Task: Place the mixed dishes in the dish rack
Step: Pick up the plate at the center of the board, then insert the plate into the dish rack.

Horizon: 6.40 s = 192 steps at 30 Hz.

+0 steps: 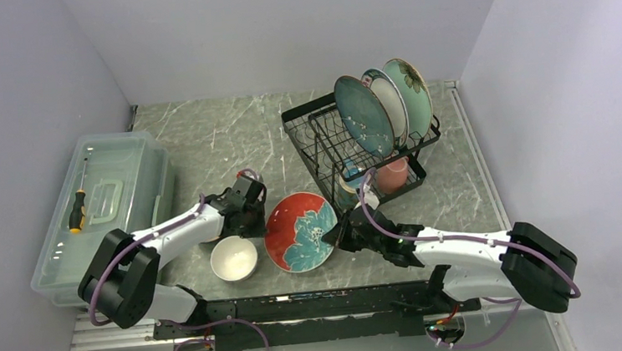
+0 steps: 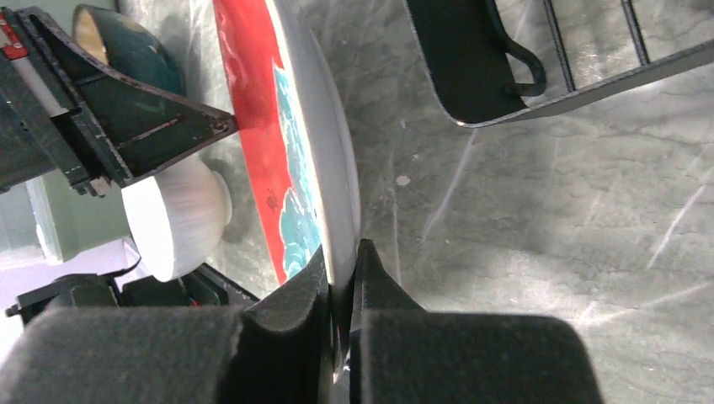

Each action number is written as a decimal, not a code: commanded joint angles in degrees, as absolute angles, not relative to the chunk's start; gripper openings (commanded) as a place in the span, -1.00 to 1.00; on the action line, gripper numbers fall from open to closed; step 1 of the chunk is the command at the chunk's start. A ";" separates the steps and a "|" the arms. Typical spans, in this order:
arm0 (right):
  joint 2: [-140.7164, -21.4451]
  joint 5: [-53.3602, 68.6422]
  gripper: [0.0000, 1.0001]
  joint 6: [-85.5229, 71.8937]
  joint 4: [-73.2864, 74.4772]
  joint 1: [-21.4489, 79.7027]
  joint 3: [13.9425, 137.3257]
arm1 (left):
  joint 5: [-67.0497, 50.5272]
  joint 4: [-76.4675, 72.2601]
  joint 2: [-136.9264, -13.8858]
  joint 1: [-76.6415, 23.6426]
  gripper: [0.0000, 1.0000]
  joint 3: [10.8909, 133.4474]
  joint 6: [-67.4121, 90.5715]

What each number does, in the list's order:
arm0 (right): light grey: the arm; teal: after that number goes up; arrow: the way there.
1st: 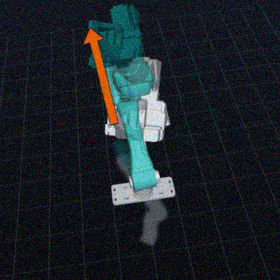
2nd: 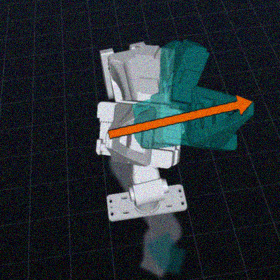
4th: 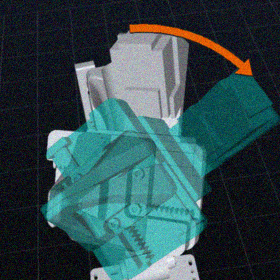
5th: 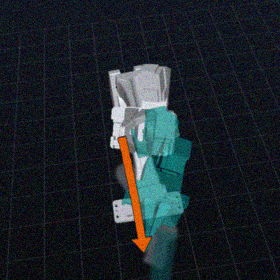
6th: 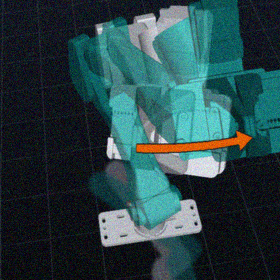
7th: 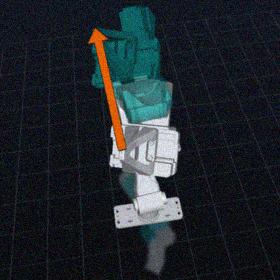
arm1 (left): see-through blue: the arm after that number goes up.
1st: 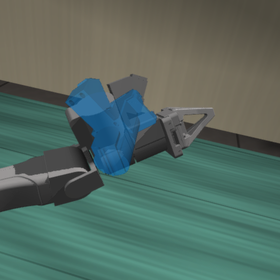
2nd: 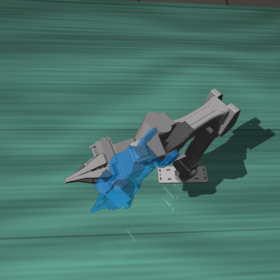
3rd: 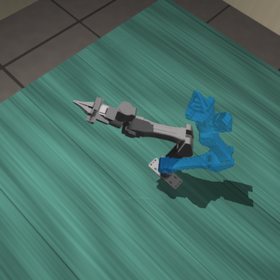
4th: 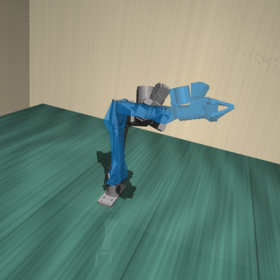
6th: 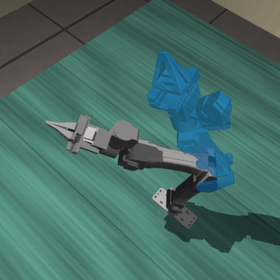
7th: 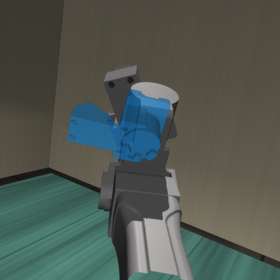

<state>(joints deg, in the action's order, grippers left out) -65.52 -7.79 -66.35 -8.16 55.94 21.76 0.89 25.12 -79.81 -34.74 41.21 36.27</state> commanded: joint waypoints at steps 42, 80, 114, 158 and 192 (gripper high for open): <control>-46.95 -4.85 -1.00 -30.44 28.57 58.01 58.43 | 10.23 50.59 -54.70 -35.33 0.99 61.68 24.67; -62.75 -41.67 -1.00 4.57 16.46 58.01 94.95 | 13.73 49.22 -51.15 -35.24 0.99 55.81 23.55; -61.78 -51.01 -1.00 17.22 -4.69 58.54 77.65 | 14.05 49.39 -50.27 -35.24 0.99 55.73 23.93; -57.18 -55.02 -1.00 13.90 -8.29 58.45 65.68 | 14.64 49.56 -50.63 -35.22 0.99 55.71 24.26; -59.42 -57.92 -1.00 4.49 -1.85 58.27 65.51 | 14.75 49.81 -50.27 -35.24 0.99 55.70 24.43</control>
